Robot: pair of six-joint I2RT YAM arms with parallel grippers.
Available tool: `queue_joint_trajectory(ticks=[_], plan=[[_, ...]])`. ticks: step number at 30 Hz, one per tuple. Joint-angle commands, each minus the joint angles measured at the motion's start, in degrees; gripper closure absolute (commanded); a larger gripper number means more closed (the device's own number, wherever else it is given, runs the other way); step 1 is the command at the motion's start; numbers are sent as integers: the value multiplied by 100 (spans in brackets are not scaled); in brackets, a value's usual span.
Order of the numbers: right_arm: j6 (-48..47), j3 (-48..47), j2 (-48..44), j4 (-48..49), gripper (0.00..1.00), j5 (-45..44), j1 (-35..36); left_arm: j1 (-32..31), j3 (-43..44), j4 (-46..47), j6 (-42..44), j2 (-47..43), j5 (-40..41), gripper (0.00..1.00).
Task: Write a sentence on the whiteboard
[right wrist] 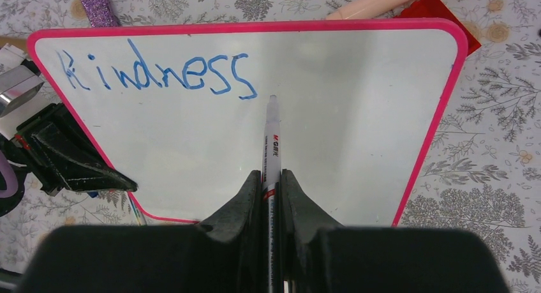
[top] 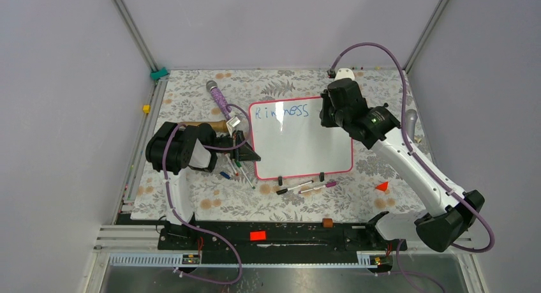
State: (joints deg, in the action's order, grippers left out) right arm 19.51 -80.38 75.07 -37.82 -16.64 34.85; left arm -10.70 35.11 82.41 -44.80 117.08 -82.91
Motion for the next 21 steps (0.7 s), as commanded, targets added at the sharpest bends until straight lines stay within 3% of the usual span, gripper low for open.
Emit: queue_joint_trajectory(ticks=[1,21], plan=[[-223,-15,-201,120,100,-351,-80,-23,19,214,107,-49,-341,100],[-178,-428,114,-278,100,-1125,-119,103,-64,211,146,-120,-329,100]])
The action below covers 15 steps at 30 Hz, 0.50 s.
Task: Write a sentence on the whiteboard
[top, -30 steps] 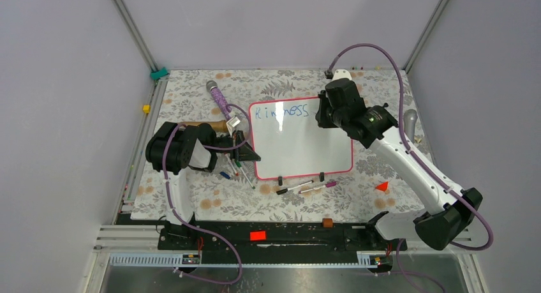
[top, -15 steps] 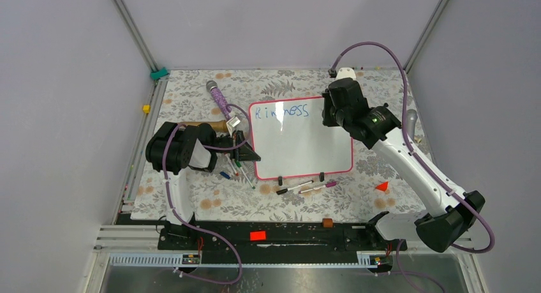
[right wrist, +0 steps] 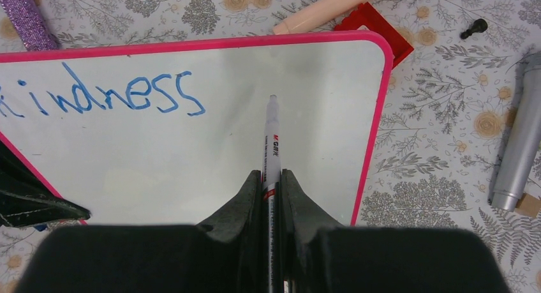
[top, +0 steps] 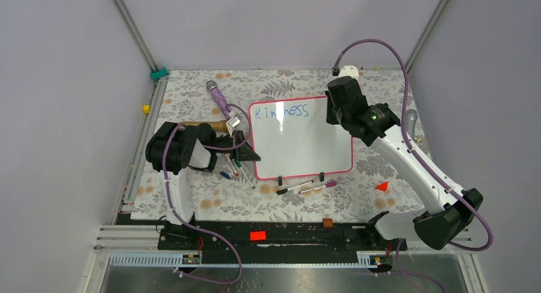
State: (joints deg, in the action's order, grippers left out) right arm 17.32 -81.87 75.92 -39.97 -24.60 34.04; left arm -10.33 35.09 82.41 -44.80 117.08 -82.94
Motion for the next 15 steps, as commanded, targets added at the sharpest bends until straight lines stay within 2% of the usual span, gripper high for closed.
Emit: queue_joint_trajectory(ticks=[1,15], plan=[[50,-304,39,-64,100,-308,-38,71,-66,214,147,-118,-325,100],[-161,-119,-164,-49,100,385,-47,70,-68,205,155,-161,-329,100]])
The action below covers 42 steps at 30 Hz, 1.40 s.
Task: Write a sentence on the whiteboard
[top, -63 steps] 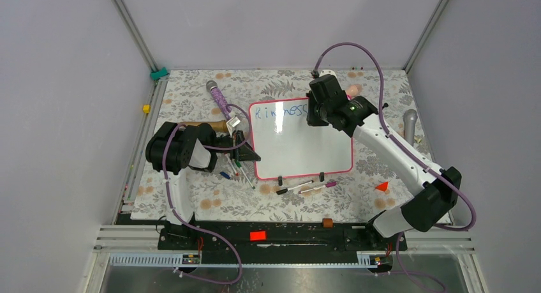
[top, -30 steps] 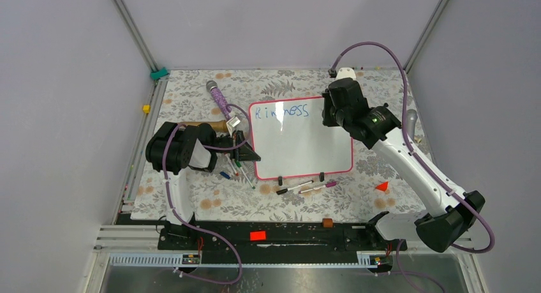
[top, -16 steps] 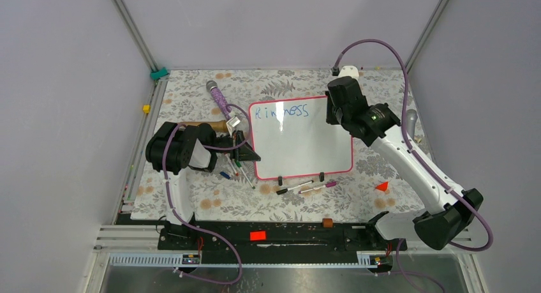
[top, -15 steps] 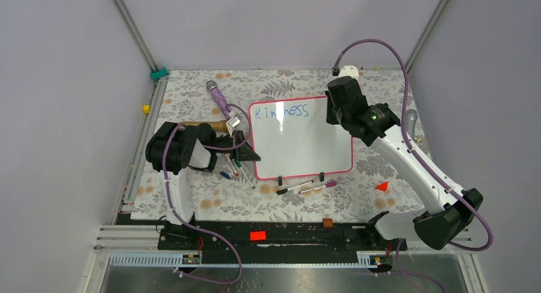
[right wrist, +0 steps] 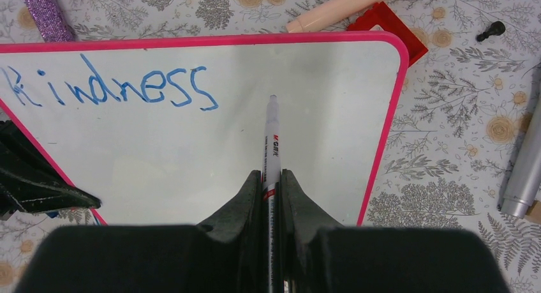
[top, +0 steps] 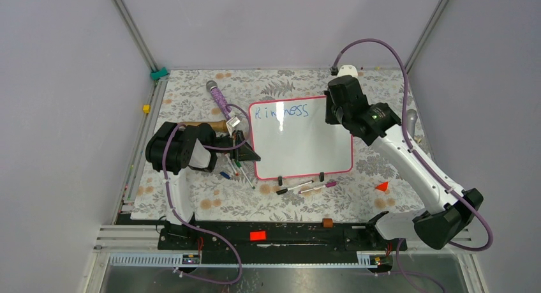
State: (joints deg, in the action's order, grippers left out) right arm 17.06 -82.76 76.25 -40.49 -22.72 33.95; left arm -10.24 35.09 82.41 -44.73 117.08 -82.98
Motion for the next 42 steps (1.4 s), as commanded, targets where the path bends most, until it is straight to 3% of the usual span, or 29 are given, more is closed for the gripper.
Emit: queue_joint_trajectory(ticks=[1,27,42], plan=[[-133,3,-233,27,100,187,-38,57,-76,205,149,-172,-332,100],[246,74,-313,267,100,576,-39,146,-121,205,223,-117,-350,100],[-152,-101,1,214,100,431,-43,154,-137,211,231,-98,-331,100]])
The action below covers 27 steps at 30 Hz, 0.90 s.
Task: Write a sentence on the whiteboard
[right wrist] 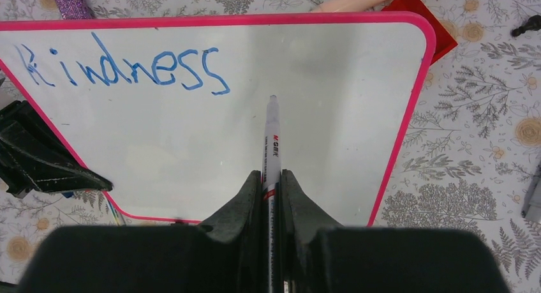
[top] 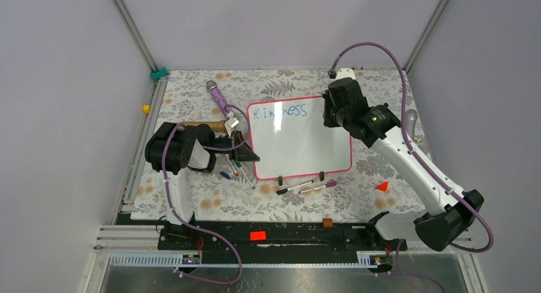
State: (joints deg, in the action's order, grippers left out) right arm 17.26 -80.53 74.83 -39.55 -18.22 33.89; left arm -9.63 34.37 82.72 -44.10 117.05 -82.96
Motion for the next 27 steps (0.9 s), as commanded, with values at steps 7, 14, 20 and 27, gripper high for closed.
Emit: queue_joint_trajectory(ticks=[7,14,20,27], plan=[[-23,-605,531,128,100,691,181,97,-74,173,181,-111,-327,97],[84,-1043,978,99,100,-114,1128,96,-91,183,193,-129,-317,98],[140,-1572,1596,-179,100,-707,1714,91,-109,183,189,-142,-282,99],[17,-1600,1717,-97,100,-563,1933,100,-75,192,73,-147,-59,100]])
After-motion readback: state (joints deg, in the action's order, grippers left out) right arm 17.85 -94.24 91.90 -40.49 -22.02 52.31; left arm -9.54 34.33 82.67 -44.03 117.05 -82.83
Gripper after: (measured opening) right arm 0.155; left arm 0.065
